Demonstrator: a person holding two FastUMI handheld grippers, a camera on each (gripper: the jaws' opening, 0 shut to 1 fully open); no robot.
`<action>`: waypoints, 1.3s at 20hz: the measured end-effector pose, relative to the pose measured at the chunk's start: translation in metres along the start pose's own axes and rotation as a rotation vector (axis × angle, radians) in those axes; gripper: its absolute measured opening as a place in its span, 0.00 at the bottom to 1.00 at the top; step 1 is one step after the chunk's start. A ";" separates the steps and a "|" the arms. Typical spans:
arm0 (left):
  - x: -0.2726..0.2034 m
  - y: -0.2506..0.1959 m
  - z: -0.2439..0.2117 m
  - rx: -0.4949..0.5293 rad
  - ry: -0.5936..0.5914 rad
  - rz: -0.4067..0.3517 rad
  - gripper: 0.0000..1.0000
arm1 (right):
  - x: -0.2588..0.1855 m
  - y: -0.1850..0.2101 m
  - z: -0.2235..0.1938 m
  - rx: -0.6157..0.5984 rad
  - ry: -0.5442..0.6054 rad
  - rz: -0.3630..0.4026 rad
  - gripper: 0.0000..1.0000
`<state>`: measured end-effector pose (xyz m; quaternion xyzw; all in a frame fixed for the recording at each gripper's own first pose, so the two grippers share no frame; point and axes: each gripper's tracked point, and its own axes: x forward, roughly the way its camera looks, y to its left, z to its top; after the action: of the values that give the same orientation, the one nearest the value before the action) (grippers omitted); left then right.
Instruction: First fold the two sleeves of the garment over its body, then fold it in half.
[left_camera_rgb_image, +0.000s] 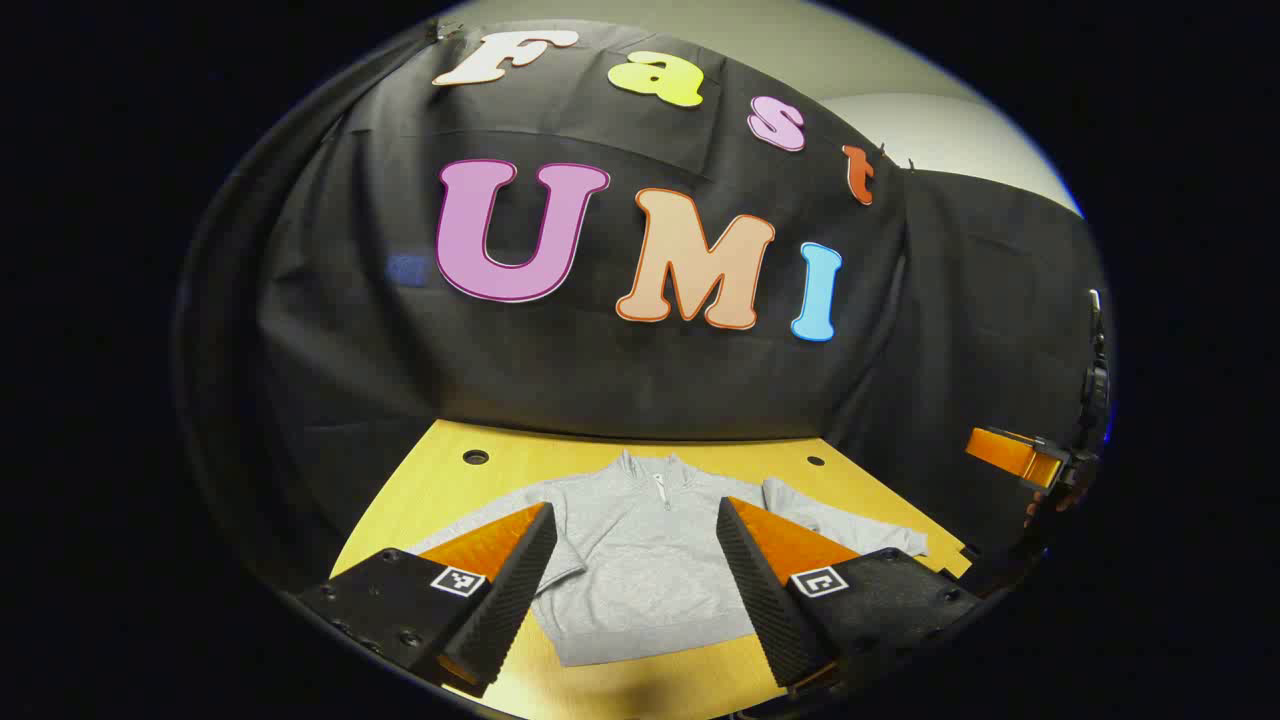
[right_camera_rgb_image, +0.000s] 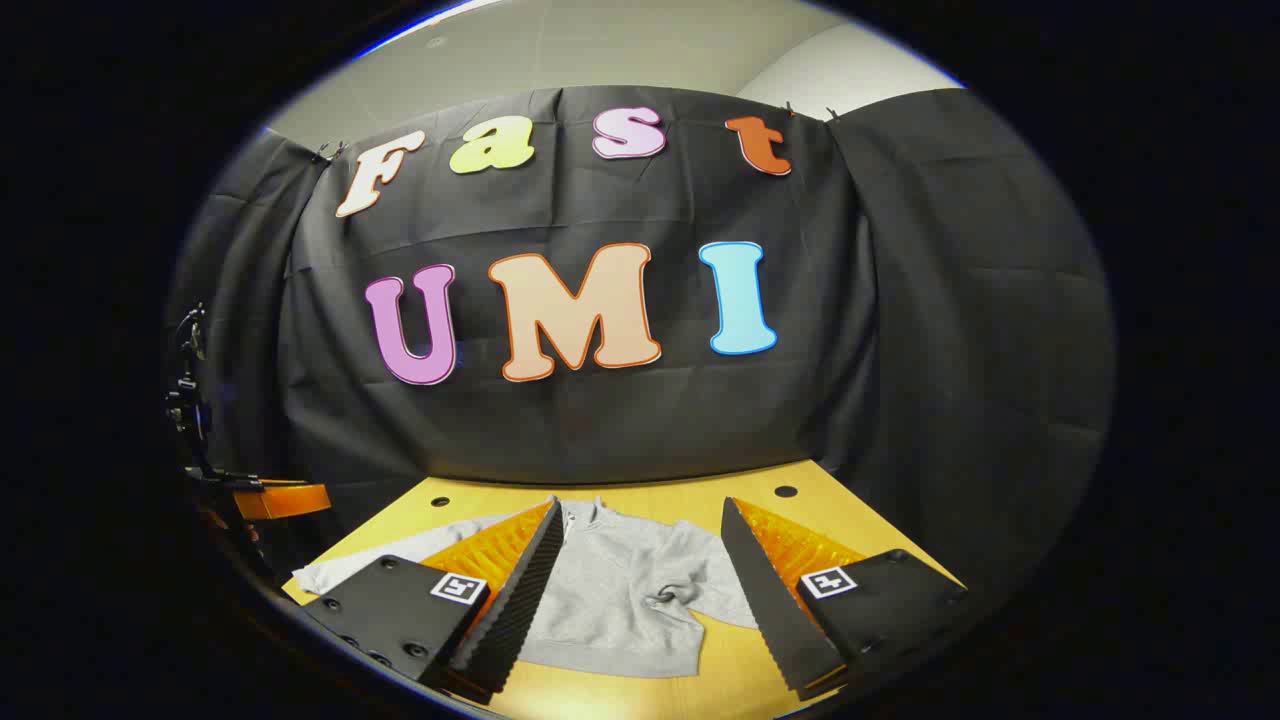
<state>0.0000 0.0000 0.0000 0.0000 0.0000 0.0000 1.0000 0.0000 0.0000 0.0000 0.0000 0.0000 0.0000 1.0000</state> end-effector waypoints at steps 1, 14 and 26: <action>0.000 -0.002 -0.001 -0.001 -0.002 0.001 0.95 | -0.001 -0.003 0.000 -0.002 0.002 -0.006 0.98; -0.007 -0.022 -0.012 -0.024 0.011 -0.006 0.95 | -0.004 -0.009 -0.018 0.012 0.036 0.001 0.98; -0.006 -0.024 -0.018 -0.050 0.030 0.016 0.95 | -0.002 -0.093 -0.040 0.007 0.101 -0.076 0.95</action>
<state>-0.0064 -0.0235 -0.0178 -0.0249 0.0150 0.0079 0.9995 -0.0022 -0.0925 -0.0401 0.0033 0.0505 -0.0381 0.9980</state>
